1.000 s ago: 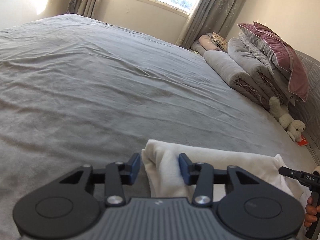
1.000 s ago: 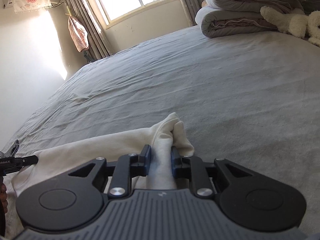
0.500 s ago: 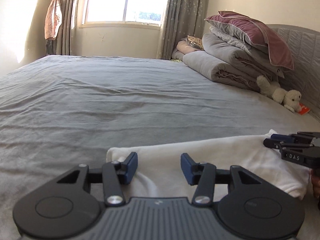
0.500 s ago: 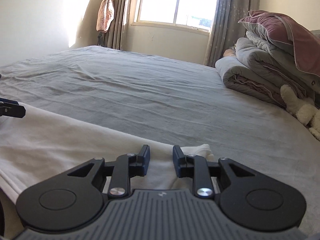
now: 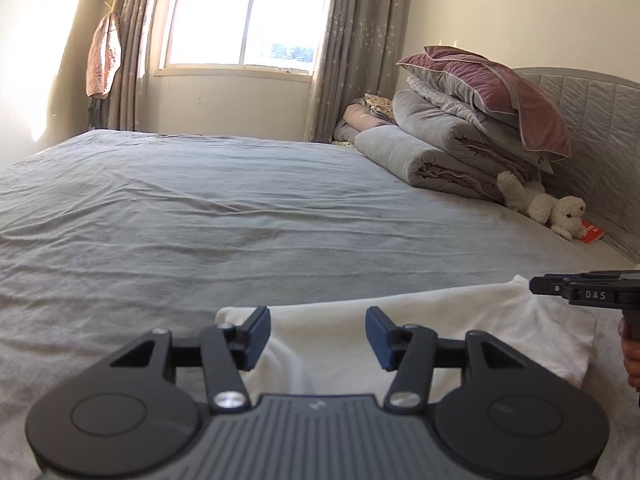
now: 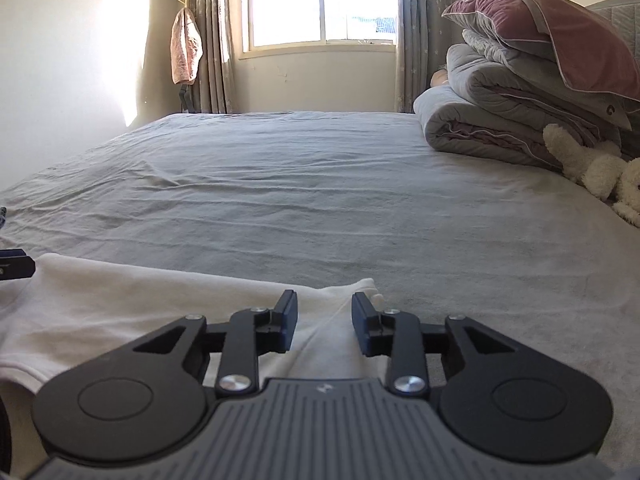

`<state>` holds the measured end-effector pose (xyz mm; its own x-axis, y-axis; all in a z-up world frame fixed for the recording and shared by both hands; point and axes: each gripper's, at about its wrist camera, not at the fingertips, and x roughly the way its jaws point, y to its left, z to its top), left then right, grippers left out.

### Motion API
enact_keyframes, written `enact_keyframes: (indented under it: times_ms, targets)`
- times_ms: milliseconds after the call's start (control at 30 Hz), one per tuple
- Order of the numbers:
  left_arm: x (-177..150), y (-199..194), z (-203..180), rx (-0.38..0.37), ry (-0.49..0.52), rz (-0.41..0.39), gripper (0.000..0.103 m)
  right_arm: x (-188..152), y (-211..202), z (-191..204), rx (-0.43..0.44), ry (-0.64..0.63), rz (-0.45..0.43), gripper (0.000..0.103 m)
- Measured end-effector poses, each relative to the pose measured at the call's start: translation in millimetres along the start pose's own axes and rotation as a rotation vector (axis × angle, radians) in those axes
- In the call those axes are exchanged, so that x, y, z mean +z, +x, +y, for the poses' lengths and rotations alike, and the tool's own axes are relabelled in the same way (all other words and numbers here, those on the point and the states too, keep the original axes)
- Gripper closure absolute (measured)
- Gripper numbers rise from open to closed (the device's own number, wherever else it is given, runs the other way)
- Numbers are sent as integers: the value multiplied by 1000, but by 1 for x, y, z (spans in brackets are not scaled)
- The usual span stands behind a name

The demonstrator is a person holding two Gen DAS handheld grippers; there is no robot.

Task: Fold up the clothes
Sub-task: 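Press and straighten the folded sweatshirt with both open grippers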

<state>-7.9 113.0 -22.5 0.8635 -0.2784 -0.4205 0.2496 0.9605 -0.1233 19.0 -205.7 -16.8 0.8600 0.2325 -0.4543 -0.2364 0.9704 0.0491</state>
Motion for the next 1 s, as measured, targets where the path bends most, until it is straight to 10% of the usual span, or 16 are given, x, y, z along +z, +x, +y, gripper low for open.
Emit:
enact_keyframes:
  times_ms: [267,1000]
  targets:
    - [-25,8,-15,-16,152,121,49,-17,1,57,141,-150,91,68]
    - [-17,-12,21,-40,17,106,45,-18,-16,59,132,-101,101,64]
